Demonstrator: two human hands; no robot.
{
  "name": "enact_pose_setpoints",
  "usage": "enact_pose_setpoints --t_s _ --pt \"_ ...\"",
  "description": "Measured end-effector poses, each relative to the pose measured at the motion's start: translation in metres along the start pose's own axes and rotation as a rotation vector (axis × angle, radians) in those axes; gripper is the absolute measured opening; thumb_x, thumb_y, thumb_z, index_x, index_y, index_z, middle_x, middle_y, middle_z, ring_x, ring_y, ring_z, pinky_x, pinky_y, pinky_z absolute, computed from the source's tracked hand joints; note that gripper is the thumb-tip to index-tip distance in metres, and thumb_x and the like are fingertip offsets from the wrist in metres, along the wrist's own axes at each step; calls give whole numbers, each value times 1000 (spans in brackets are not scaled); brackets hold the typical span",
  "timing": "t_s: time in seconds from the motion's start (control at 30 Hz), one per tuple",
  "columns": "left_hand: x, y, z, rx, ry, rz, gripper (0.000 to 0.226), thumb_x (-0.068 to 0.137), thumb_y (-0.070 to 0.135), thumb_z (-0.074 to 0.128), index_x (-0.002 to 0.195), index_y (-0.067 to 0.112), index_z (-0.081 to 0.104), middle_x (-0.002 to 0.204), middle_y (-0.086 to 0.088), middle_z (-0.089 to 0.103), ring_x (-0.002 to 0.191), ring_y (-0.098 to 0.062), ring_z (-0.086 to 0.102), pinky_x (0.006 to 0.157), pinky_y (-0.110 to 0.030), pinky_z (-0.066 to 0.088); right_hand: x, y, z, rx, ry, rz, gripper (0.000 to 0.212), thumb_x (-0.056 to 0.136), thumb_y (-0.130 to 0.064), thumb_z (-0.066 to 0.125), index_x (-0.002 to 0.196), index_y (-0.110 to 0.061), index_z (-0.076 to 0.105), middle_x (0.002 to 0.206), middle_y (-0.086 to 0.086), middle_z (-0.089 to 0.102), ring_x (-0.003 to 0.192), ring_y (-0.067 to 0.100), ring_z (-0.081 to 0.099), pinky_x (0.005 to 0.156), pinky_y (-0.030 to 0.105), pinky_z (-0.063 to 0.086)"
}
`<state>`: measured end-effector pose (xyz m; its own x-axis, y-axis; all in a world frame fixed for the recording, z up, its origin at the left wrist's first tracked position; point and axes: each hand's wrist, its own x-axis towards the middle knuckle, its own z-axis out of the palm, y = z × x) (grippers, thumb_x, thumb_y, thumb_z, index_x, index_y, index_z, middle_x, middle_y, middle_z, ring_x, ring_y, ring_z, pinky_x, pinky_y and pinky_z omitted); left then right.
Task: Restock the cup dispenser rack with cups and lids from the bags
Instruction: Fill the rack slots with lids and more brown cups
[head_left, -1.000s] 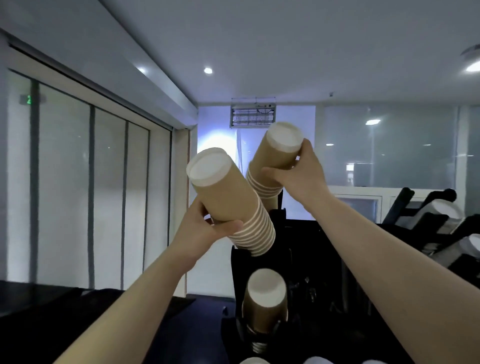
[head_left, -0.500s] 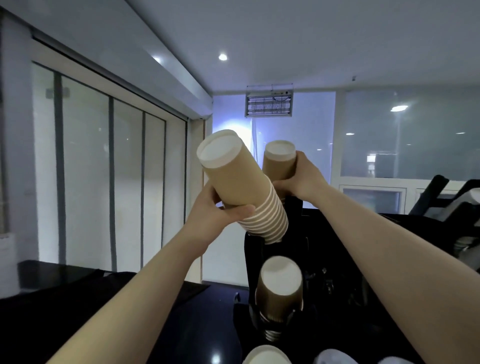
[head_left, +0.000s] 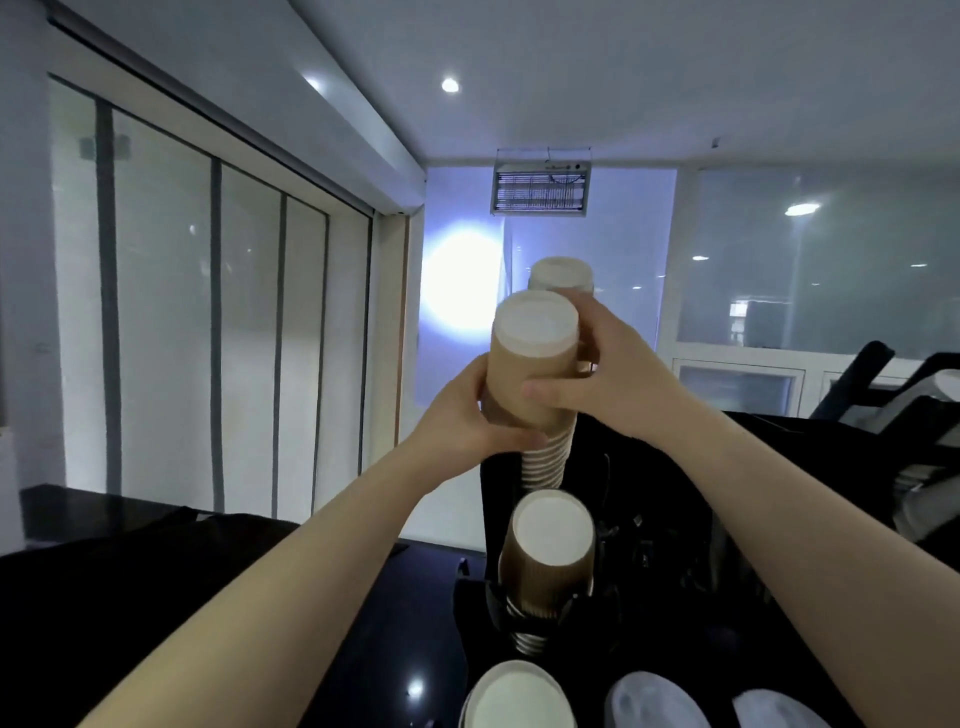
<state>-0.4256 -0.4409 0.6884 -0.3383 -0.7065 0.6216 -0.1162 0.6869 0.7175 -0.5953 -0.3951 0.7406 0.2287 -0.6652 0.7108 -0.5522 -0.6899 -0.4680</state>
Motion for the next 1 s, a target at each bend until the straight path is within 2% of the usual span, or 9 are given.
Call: enact_pose_setpoints --t_s 0.13,0.27,0.4,0.5,0.6,0.67,0.8,0.9,1.0 --pt "-2 -13 3 39 -72 -50 76 69 21 84 134 26 44 120 12 59 107 2 56 78 -10 47 -6 14 5 -53 31 66 75 61 -33 84 126 -38 46 114 -20 62 103 -1 59 85 23 49" --pt "-1 -24 8 -12 -89 -135 68 79 20 74 137 28 40 126 10 55 115 -5 53 81 -14 46 -13 27 14 -232 -10 111 70 63 -39 81 123 -41 45 110 -22 59 100 -4 56 73 9 42" --pt "-3 -30 15 -68 -140 -201 60 85 23 68 136 31 38 119 14 55 107 3 54 70 -9 47 -19 42 17 -195 10 185 62 66 -29 82 119 -33 51 107 -22 58 98 -4 55 69 9 40" --pt "-4 -32 15 -110 -132 -228 61 85 26 69 137 30 38 117 18 54 106 4 54 75 -13 45 -18 42 17 -225 -22 204 62 66 -23 80 119 -33 49 105 -19 57 97 1 56 70 13 42" --pt "-6 -33 16 -137 -115 -231 59 84 27 71 135 28 42 122 10 57 109 0 55 80 -16 46 -14 37 16 -313 -135 229 72 68 -20 74 129 -37 41 108 -14 57 97 6 56 68 18 43" --pt "-7 -34 15 -135 -98 -233 58 82 30 72 133 27 44 124 7 57 112 -5 55 88 -21 47 -13 32 14 -307 -173 228 66 70 -22 72 127 -39 44 108 -17 57 97 3 56 70 19 43" --pt "-10 -34 10 -132 -99 -243 66 81 26 73 140 24 42 127 3 57 117 -10 54 103 -36 45 -20 27 13 -323 -50 210 46 70 -26 74 111 -33 57 99 -16 62 93 5 57 75 22 46" --pt "-14 -32 10 -105 -107 -229 65 82 21 72 140 23 42 125 6 59 114 -4 55 99 -30 47 -25 24 20 -383 35 205 45 70 -32 75 111 -35 56 91 -21 58 84 1 52 65 11 36" --pt "-18 -29 10 -79 -118 -219 62 82 18 71 138 24 43 125 8 57 111 0 53 85 -18 46 -27 22 25 -396 62 230 49 72 -37 75 116 -31 55 99 -13 60 89 10 53 65 15 37"
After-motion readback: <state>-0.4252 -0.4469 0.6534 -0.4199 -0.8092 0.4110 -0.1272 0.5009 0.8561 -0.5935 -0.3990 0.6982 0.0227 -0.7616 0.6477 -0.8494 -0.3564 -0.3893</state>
